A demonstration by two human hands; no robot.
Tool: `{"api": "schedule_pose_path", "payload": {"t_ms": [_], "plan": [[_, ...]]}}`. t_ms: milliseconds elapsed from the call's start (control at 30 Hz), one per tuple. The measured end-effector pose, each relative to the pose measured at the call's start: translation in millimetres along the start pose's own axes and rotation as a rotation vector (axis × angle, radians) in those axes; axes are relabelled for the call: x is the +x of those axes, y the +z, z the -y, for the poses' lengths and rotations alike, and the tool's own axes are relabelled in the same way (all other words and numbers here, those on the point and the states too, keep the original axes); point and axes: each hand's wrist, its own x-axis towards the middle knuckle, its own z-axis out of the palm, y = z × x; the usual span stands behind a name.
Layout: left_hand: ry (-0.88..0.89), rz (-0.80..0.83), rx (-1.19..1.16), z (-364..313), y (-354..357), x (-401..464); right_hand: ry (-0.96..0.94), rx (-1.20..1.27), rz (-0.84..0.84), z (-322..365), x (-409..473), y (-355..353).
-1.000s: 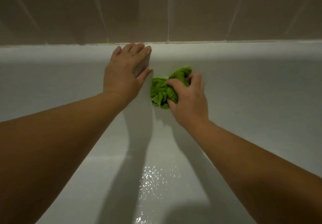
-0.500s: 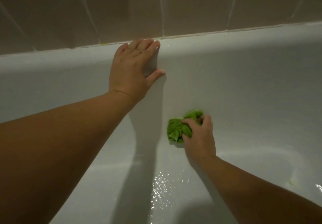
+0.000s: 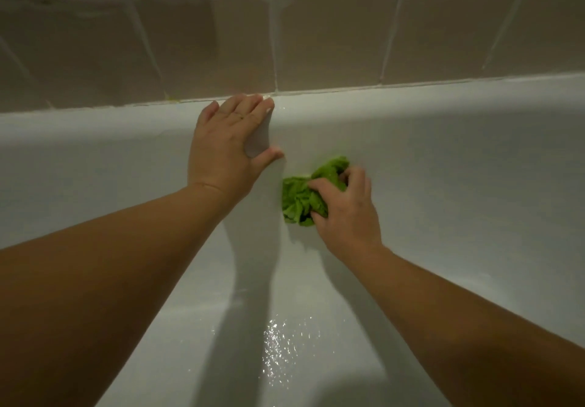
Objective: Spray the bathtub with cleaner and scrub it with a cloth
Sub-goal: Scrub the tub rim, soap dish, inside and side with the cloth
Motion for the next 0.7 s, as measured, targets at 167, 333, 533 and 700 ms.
{"api": "schedule_pose_path", "payload": {"t_ms": [167, 333, 533, 700], "plan": [[0.0, -0.031, 0.025, -4, 8, -6, 0.114, -0.04, 0.18, -24, -56, 31], [0.016, -0.02, 0.088, -9, 14, -11, 0.147, 0.102, -0.015, -31, -27, 1], [-0.014, 0.018, 0.172, -17, 17, -13, 0.092, 0.117, -0.264, -21, 42, -53], [-0.054, 0.049, 0.246, -27, 27, -12, 0.07, 0.016, -0.142, -38, 3, -22]]}}
